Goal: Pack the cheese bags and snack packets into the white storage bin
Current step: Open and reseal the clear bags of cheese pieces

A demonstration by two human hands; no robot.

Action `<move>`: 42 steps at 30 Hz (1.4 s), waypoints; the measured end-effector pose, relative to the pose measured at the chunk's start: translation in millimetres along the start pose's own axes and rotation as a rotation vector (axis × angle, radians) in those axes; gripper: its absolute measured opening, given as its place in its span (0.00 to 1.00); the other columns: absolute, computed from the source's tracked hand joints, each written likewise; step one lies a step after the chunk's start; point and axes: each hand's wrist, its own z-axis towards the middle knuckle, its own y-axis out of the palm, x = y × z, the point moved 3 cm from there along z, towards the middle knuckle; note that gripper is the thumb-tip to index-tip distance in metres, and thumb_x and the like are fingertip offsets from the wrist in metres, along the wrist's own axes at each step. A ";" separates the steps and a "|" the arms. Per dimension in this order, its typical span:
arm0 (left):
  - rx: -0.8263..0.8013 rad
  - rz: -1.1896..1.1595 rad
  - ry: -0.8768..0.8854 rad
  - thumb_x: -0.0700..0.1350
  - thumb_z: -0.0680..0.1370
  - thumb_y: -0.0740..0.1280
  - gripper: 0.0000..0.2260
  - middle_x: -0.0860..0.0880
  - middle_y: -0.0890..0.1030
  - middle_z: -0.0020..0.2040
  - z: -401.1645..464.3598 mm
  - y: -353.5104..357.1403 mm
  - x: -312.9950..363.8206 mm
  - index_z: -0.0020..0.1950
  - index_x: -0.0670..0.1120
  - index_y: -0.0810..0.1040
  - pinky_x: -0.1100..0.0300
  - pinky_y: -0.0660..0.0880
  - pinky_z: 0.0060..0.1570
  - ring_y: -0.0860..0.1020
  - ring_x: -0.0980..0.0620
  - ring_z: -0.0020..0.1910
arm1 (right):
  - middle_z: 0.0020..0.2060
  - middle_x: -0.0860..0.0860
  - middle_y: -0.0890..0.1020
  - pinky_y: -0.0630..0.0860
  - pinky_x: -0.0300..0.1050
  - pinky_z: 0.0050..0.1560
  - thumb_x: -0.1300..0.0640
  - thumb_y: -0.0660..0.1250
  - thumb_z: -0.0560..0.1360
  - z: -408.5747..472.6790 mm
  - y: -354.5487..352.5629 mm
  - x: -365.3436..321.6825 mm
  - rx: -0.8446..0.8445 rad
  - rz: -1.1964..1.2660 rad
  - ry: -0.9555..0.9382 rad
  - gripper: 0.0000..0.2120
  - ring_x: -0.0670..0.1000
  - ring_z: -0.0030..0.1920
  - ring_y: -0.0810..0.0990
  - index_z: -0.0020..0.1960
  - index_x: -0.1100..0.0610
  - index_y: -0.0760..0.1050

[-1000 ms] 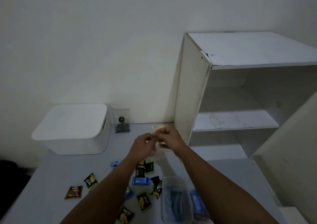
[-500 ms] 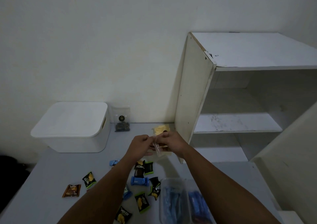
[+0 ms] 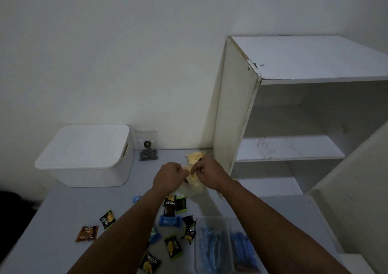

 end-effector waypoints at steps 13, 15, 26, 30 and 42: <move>0.109 -0.029 0.085 0.53 0.77 0.63 0.09 0.53 0.79 0.40 -1.5 -9.4 -2.4 0.39 0.52 0.74 0.53 0.75 0.44 0.78 0.53 0.40 | 0.59 0.51 0.84 0.77 0.44 0.59 0.63 0.65 0.76 3.3 -5.4 0.2 -0.015 0.075 0.080 0.16 0.51 0.58 0.81 0.61 0.53 0.83; 0.129 -0.117 0.093 0.47 0.79 0.63 0.05 0.54 0.80 0.53 1.4 -14.2 -5.7 0.52 0.54 0.77 0.52 0.76 0.54 0.78 0.53 0.52 | 0.57 0.51 0.84 0.78 0.43 0.54 0.66 0.65 0.76 6.0 -12.2 -1.1 -0.036 0.149 0.074 0.16 0.50 0.55 0.82 0.59 0.55 0.84; 0.000 -0.081 0.278 0.44 0.81 0.66 0.07 0.56 0.86 0.51 16.5 -16.8 -10.1 0.53 0.50 0.85 0.61 0.76 0.57 0.81 0.62 0.52 | 0.41 0.42 0.81 0.72 0.33 0.40 0.55 0.78 0.70 15.4 -29.5 -8.3 -0.149 0.140 0.027 0.19 0.40 0.38 0.78 0.60 0.53 0.83; 0.009 -0.067 0.295 0.44 0.80 0.69 0.06 0.56 0.85 0.50 17.4 -14.5 -13.8 0.54 0.50 0.84 0.64 0.77 0.53 0.81 0.64 0.51 | 0.45 0.45 0.81 0.74 0.37 0.41 0.48 0.81 0.66 17.6 -29.8 -15.9 -0.188 -0.004 -0.035 0.31 0.42 0.41 0.78 0.66 0.54 0.79; 0.033 0.038 0.301 0.44 0.78 0.72 0.10 0.57 0.84 0.53 22.2 -12.5 -19.6 0.59 0.51 0.82 0.63 0.76 0.52 0.80 0.59 0.53 | 0.49 0.49 0.78 0.79 0.50 0.46 0.48 0.77 0.70 19.2 -27.0 -33.9 -0.134 -0.165 -0.276 0.25 0.49 0.46 0.79 0.65 0.49 0.79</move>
